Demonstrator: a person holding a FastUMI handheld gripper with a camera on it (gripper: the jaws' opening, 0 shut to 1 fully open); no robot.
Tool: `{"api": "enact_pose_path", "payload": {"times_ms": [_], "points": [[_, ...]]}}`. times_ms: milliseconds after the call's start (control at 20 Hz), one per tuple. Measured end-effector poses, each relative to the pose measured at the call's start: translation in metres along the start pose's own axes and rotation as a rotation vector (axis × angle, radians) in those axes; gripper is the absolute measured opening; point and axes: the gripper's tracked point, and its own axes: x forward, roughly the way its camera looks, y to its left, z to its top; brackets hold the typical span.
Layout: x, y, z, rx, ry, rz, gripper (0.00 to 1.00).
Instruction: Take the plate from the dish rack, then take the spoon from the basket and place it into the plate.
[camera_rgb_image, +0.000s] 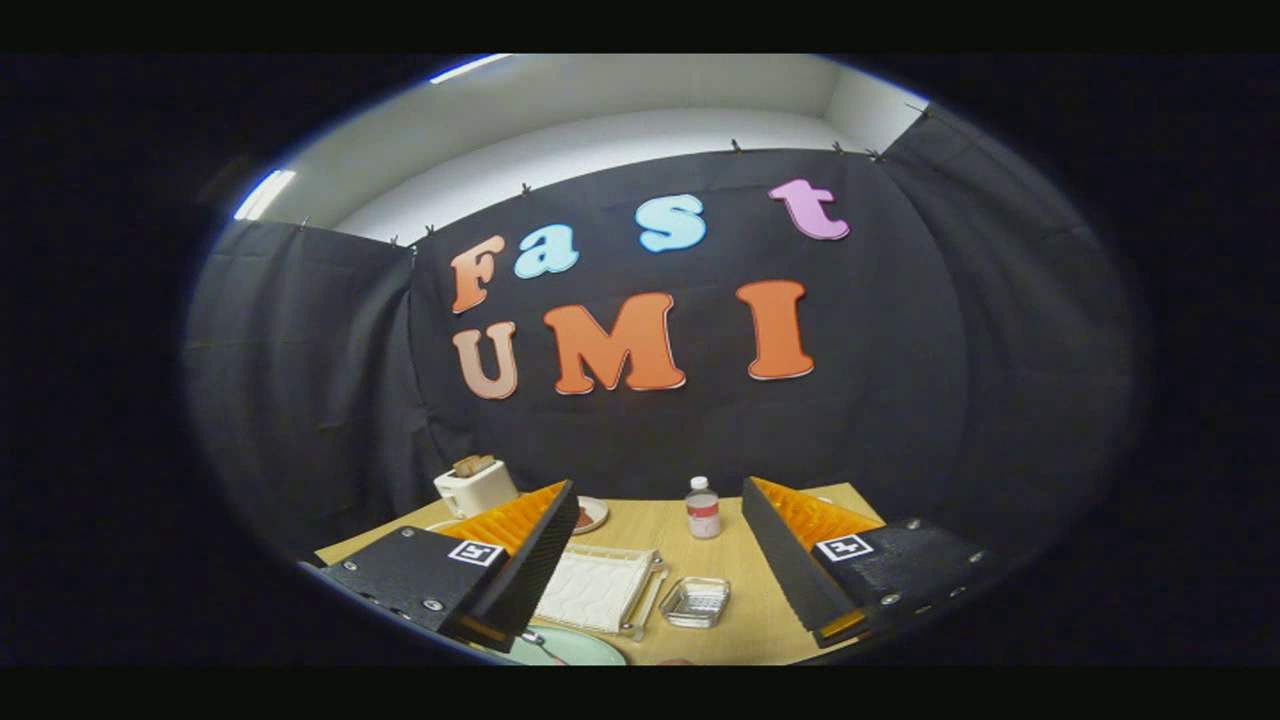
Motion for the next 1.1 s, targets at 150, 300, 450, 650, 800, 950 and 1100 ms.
{"api": "enact_pose_path", "payload": {"times_ms": [150, 300, 450, 650, 800, 950, 1100], "points": [[-0.001, -0.005, 0.030, -0.013, -0.081, -0.052, 0.98], [-0.002, -0.014, 0.042, -0.048, -0.117, -0.115, 0.97], [-0.002, -0.017, 0.053, -0.054, -0.148, -0.152, 0.98], [0.001, -0.020, 0.057, -0.046, -0.173, -0.171, 0.98], [0.004, -0.022, 0.054, -0.033, -0.177, -0.180, 0.98], [0.006, -0.021, 0.059, -0.049, -0.212, -0.186, 0.98], [0.006, -0.015, 0.060, -0.077, -0.229, -0.182, 0.98]]}}
